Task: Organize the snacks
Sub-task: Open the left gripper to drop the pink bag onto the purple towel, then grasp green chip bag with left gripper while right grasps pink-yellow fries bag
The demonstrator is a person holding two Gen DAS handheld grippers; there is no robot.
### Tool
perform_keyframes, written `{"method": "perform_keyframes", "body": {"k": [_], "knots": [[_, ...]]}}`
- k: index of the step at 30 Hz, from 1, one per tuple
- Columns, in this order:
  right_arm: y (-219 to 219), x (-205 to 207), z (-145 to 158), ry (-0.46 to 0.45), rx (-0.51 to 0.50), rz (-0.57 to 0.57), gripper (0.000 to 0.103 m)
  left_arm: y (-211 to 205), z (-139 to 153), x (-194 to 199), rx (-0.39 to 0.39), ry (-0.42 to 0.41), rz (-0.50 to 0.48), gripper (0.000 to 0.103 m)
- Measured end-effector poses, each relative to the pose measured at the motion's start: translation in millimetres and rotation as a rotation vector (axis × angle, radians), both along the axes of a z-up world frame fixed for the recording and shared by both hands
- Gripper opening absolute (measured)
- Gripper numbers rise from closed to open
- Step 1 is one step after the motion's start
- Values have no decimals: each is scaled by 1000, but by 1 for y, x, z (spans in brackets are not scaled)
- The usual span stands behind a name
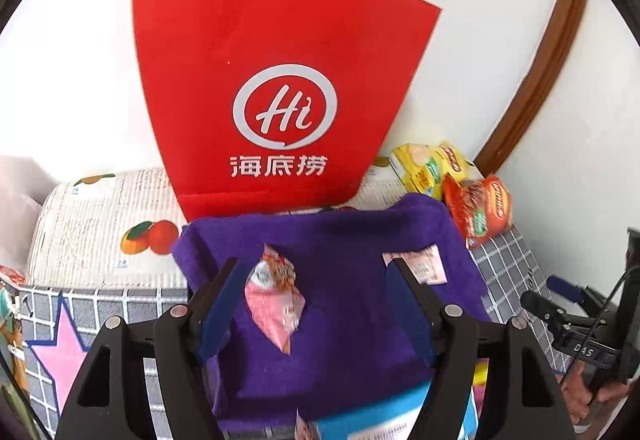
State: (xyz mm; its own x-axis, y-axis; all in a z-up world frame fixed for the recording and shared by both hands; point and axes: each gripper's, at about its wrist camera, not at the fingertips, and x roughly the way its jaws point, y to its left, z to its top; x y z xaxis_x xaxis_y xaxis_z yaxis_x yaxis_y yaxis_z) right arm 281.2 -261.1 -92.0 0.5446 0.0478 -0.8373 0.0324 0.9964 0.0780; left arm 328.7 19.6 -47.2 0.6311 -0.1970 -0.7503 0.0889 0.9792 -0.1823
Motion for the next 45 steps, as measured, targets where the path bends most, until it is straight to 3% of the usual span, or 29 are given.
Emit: {"method": "perform_keyframes", "body": {"k": [9, 15, 17, 20, 22, 27, 31, 35, 45], "knots": [[-22, -62, -45, 122, 107, -57, 86, 3, 1, -50, 0, 10, -7, 73], [-16, -74, -84, 189, 118, -76, 86, 3, -11, -83, 7, 31, -12, 73], [-15, -79, -90, 171, 165, -75, 85, 6, -18, -94, 10, 47, -3, 73], [-13, -89, -94, 144, 258, -64, 62, 14, -27, -111, 12, 65, 10, 73], [-10, -99, -90, 126, 249, -63, 56, 20, -31, -121, 14, 72, 24, 73], [-8, -127, -76, 84, 165, -53, 53, 41, -43, -143, 20, 87, 71, 73], [-10, -147, -84, 87, 161, -52, 53, 54, -57, -156, 8, 102, 100, 73], [-7, -161, -87, 14, 159, -64, 53, 63, -76, -166, -4, 125, 122, 73], [-8, -163, -98, -60, 214, -89, 53, 73, -99, -169, -4, 128, 138, 72]]}}
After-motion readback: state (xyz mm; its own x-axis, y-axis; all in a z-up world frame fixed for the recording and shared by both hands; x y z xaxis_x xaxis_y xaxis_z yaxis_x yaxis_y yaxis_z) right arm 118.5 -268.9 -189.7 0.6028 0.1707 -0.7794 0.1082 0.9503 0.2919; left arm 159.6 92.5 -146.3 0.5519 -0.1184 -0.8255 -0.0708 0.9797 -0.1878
